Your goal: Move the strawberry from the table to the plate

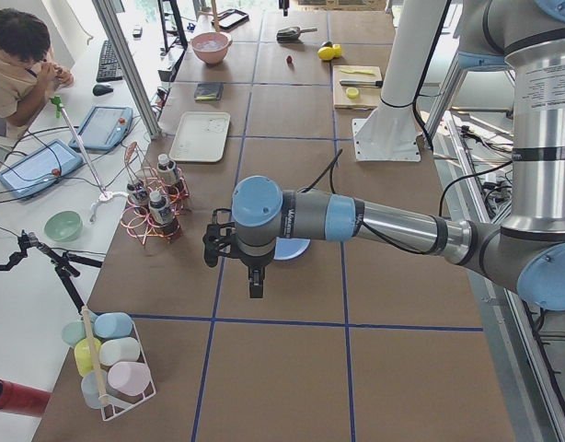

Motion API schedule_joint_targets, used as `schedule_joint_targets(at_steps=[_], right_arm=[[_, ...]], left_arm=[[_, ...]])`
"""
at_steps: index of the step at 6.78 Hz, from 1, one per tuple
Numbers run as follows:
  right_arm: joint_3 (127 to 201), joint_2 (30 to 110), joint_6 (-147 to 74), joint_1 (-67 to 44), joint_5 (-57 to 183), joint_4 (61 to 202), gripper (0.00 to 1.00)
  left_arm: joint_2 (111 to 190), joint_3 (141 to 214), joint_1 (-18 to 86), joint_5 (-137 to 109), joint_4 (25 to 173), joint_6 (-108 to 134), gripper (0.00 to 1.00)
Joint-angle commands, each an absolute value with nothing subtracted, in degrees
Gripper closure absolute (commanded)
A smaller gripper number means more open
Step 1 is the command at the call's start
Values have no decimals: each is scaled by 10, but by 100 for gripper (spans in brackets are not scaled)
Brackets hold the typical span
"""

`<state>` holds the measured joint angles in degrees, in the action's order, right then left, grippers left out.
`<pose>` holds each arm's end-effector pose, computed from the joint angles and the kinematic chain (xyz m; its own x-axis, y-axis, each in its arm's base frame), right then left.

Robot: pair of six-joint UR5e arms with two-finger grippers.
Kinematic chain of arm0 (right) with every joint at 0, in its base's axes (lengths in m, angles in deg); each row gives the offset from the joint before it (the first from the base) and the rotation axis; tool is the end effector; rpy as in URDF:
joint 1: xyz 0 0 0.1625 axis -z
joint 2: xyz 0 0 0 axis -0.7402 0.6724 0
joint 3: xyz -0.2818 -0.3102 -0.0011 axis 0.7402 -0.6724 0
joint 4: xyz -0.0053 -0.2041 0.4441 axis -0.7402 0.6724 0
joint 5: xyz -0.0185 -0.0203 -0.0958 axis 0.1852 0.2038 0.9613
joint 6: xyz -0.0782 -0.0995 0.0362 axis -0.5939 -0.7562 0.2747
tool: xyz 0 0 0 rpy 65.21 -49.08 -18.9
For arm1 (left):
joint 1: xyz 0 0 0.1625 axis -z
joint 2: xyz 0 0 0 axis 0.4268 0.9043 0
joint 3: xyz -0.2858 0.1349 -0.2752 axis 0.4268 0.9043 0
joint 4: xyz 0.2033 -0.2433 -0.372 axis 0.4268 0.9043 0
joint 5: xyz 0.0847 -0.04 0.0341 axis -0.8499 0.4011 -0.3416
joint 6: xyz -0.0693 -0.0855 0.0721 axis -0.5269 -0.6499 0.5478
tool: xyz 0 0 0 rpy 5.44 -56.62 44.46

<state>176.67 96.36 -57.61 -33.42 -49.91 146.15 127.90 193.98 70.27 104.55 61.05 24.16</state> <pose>-0.0432 -0.5297 0.5778 0.6566 -0.2868 0.6976 0.2061 0.9579 0.1998 -0.0838 -0.5313 0.5449 0.6339 -0.0832 -0.7689 0.1354 0.9908 0.0044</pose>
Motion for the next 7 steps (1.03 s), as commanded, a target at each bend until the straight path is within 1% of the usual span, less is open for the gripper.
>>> schedule_joint_targets(at_steps=[1, 5, 7], right_arm=[[1767, 959, -576, -338, -526, 1466, 0], [1769, 960, -577, -340, -525, 1463, 0], [1767, 963, -577, -340, -523, 1460, 0]], left_arm=[[1249, 1984, 705, 1047, 595, 277, 0], [1245, 1989, 697, 1047, 604, 287, 0], [1246, 1965, 693, 1085, 624, 286, 0]])
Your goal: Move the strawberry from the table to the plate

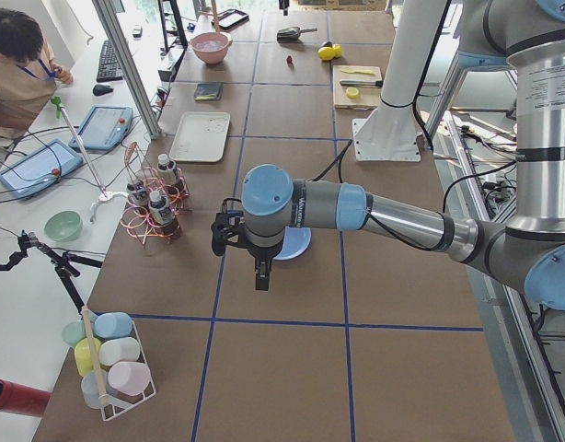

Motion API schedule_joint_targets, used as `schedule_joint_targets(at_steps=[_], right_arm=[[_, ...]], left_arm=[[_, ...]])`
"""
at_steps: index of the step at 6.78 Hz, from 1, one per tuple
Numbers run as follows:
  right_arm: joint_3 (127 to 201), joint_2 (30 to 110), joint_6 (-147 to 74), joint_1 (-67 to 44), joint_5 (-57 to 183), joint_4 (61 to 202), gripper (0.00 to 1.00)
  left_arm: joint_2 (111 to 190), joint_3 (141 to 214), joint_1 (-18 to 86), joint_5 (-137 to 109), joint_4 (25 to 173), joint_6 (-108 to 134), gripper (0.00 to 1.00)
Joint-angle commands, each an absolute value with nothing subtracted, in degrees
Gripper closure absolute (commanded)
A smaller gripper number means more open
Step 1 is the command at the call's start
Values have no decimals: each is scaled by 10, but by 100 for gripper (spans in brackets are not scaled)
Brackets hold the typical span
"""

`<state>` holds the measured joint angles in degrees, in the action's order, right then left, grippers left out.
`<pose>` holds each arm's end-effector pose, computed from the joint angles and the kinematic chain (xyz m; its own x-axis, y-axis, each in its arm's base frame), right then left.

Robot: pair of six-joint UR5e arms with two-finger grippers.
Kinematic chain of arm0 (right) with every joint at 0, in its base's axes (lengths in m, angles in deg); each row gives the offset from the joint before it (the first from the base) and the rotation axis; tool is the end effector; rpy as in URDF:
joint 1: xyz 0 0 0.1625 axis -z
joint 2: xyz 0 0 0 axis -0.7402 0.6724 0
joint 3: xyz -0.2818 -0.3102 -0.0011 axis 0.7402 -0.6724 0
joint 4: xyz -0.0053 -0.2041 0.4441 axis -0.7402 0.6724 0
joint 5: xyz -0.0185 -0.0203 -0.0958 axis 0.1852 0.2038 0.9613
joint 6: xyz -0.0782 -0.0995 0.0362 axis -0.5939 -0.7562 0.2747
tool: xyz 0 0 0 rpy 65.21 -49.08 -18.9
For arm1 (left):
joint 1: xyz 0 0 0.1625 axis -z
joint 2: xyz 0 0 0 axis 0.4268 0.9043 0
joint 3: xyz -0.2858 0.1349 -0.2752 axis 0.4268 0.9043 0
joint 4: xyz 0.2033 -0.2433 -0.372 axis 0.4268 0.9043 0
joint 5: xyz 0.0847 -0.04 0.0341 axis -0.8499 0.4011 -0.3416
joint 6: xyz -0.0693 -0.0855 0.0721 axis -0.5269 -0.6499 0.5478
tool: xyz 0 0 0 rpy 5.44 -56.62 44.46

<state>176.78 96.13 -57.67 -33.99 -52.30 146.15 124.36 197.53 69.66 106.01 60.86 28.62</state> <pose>-0.0418 -0.5306 0.5706 0.6278 -0.2851 0.7242 0.1946 0.9584 0.2087 -0.0738 -0.5062 0.5403 0.6227 0.0010 -0.7825 0.0755 0.9953 0.0613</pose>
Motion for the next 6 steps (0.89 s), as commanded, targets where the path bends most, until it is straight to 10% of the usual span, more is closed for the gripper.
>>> schedule_joint_targets(at_steps=[1, 6], right_arm=[[1769, 966, -575, -340, -532, 1460, 0], [1767, 974, -578, -339, -532, 1445, 0]], left_arm=[[1245, 1956, 663, 1088, 703, 284, 0], [1252, 1784, 431, 1088, 979, 110, 2]])
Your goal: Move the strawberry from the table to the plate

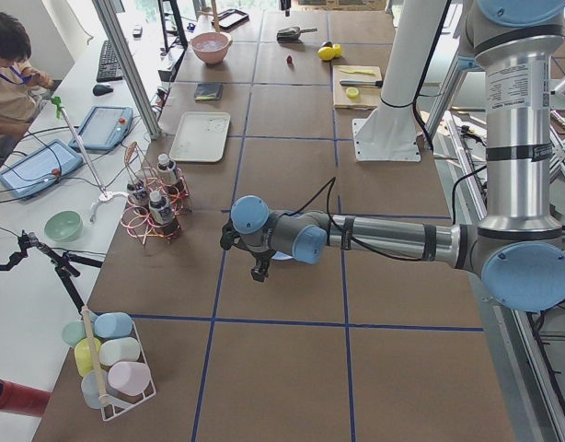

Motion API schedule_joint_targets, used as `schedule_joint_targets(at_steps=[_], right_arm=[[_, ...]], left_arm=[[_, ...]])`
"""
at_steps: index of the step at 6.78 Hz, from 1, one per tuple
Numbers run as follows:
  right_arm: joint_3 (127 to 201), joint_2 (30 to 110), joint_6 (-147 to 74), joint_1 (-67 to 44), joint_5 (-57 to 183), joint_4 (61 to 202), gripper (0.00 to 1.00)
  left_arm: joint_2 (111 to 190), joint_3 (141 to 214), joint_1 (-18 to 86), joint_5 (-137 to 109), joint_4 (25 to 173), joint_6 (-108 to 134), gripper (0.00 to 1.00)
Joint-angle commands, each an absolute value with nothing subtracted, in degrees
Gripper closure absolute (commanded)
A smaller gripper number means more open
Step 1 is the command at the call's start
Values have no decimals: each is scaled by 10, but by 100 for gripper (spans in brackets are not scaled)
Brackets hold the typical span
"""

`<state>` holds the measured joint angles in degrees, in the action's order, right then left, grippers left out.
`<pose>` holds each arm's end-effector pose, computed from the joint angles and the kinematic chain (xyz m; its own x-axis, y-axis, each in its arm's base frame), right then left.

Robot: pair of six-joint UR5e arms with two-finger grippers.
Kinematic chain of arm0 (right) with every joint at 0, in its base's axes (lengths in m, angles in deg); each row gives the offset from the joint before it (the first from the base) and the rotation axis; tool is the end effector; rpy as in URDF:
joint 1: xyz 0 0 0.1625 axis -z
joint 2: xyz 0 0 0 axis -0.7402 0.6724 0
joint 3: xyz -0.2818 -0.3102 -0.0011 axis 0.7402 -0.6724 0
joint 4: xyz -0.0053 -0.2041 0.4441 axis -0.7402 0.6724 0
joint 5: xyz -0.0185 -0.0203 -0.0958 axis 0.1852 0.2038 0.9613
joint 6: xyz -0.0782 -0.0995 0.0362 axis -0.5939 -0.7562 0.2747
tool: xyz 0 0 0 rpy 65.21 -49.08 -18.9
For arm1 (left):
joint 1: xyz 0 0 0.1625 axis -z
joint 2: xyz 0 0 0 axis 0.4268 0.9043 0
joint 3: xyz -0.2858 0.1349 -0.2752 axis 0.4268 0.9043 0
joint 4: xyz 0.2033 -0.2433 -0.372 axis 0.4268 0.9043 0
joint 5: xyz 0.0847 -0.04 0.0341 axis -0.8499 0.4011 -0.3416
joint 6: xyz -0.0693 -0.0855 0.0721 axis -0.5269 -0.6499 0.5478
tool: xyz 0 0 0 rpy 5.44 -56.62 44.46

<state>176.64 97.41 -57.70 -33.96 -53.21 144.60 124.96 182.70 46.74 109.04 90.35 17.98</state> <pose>-0.0424 -0.5230 0.5792 0.6153 -0.2874 0.7340 0.1943 0.9577 0.2121 0.1435 -0.5256 0.6211 0.5145 0.2606 -0.8170 -0.2102 0.9620 0.1745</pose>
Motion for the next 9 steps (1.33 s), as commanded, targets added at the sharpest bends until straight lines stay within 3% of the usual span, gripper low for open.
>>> schedule_joint_targets(at_steps=[1, 3, 5, 8, 9], right_arm=[[1769, 974, -578, -339, -531, 1444, 0], [1767, 974, -578, -339, -532, 1444, 0], [1767, 974, -577, -339, -533, 1445, 0], [1767, 974, -576, -338, -535, 1445, 0], [1767, 972, -575, -337, -535, 1446, 0]], left_arm=[[1259, 1749, 389, 1086, 1031, 77, 2], [1285, 1728, 359, 1086, 1055, 37, 3], [1294, 1715, 353, 1086, 1055, 38, 20], [1313, 1703, 329, 1085, 1055, 37, 26], [1313, 1705, 329, 1085, 1055, 36, 76]])
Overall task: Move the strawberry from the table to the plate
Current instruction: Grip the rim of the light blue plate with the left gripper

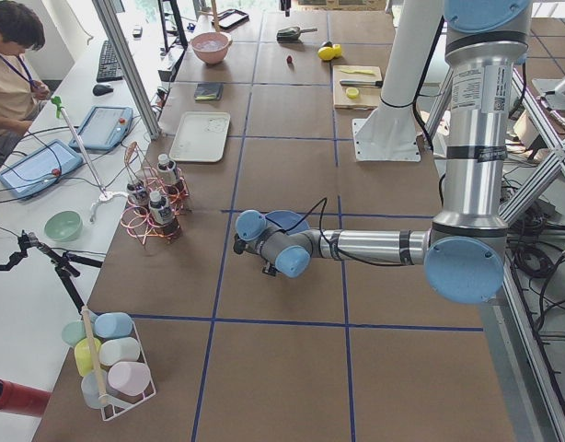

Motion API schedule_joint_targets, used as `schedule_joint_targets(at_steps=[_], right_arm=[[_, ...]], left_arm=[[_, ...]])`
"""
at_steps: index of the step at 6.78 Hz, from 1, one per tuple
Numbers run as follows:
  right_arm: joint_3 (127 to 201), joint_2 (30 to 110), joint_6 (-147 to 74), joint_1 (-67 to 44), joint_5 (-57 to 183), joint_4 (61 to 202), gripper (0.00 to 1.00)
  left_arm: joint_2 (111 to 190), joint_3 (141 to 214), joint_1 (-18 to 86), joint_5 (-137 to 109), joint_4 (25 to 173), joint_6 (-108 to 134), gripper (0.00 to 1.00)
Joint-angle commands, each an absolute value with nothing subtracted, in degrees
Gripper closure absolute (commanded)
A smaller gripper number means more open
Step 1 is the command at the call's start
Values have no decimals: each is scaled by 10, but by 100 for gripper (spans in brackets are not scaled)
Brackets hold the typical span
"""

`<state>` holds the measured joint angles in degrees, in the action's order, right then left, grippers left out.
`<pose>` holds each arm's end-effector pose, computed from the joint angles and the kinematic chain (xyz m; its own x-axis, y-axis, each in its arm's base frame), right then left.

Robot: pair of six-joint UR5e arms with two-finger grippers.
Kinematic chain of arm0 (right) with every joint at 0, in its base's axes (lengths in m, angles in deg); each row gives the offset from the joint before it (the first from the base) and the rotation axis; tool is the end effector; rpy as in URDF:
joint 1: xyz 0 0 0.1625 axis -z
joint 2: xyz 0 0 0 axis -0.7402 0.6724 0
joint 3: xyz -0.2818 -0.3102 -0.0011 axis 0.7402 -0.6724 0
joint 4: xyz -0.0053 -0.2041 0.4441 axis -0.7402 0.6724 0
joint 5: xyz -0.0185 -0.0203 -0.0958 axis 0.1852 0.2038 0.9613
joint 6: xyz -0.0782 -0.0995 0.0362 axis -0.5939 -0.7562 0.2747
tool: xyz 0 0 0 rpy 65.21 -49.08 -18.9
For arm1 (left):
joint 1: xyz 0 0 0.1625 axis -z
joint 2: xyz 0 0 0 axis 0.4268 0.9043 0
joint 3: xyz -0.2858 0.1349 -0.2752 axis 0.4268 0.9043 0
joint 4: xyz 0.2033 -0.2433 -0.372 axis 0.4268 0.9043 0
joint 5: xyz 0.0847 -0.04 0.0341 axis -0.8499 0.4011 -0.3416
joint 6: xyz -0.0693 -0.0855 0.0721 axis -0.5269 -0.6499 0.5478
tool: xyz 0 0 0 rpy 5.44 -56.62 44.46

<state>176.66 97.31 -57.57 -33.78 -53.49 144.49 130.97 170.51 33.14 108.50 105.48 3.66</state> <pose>-0.0445 -0.5235 0.5774 0.6107 -0.2900 0.7368 0.1955 0.9569 0.2146 0.2868 -0.5171 0.6561 0.4697 0.2575 -0.8444 -0.3019 0.9457 0.1205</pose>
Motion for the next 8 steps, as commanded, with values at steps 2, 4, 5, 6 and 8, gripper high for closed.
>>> schedule_joint_targets(at_steps=[2, 4, 5, 6, 8], right_arm=[[1767, 969, -574, -337, -535, 1446, 0], [1768, 968, -573, -337, -536, 1445, 0], [1771, 970, -574, -338, -535, 1445, 0], [1774, 974, -576, -338, -534, 1445, 0], [1773, 974, -574, -337, -537, 1446, 0]], left_arm=[[1313, 1712, 330, 1085, 1053, 18, 100], [1313, 1779, 330, 1089, 1052, -76, 100], [1339, 1806, 324, 1088, 1054, -182, 100], [1386, 1811, 285, 1086, 1056, -271, 100], [1530, 1797, 153, 1022, 1050, -487, 100]])
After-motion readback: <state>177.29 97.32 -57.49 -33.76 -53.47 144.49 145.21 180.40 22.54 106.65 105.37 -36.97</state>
